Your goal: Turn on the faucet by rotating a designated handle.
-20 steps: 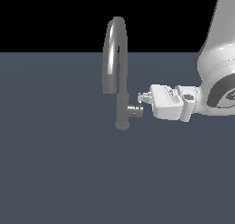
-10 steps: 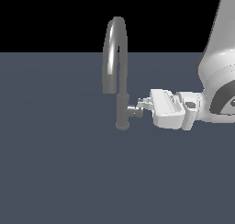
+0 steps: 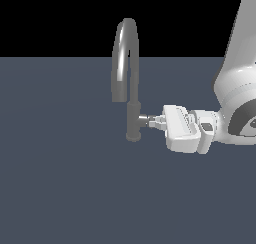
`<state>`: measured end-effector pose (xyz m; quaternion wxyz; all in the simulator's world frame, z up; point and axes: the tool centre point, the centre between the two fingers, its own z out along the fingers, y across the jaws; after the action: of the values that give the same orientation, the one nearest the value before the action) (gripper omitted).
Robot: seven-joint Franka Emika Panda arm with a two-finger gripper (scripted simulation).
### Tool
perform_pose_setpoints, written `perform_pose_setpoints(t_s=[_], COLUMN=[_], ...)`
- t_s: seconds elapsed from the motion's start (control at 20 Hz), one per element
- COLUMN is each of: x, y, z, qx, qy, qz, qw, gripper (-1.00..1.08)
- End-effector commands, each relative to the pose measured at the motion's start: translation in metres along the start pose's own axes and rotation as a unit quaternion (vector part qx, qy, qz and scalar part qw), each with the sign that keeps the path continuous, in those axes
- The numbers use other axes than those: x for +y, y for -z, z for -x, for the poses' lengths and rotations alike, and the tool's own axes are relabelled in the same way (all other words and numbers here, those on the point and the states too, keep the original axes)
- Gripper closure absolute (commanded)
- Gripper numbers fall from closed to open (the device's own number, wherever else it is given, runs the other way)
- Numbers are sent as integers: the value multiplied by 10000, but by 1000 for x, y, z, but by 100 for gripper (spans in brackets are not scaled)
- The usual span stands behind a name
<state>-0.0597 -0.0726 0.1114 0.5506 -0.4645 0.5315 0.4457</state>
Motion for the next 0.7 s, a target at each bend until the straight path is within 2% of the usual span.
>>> perform_pose_setpoints(t_s=[0.0,0.2,0.25,0.3,0.65], x=[6,12,12,2,-1], y=[0,0,0,0,0], z=[-18,-42,-42,-21,-52], qx=[12,17,17,-16,4], qy=[-96,-173,-173,7,-108], qz=[-8,-9,-9,6,-3], qw=[10000,9998,9998,10000,9999], gripper=[108,108,108,108,108])
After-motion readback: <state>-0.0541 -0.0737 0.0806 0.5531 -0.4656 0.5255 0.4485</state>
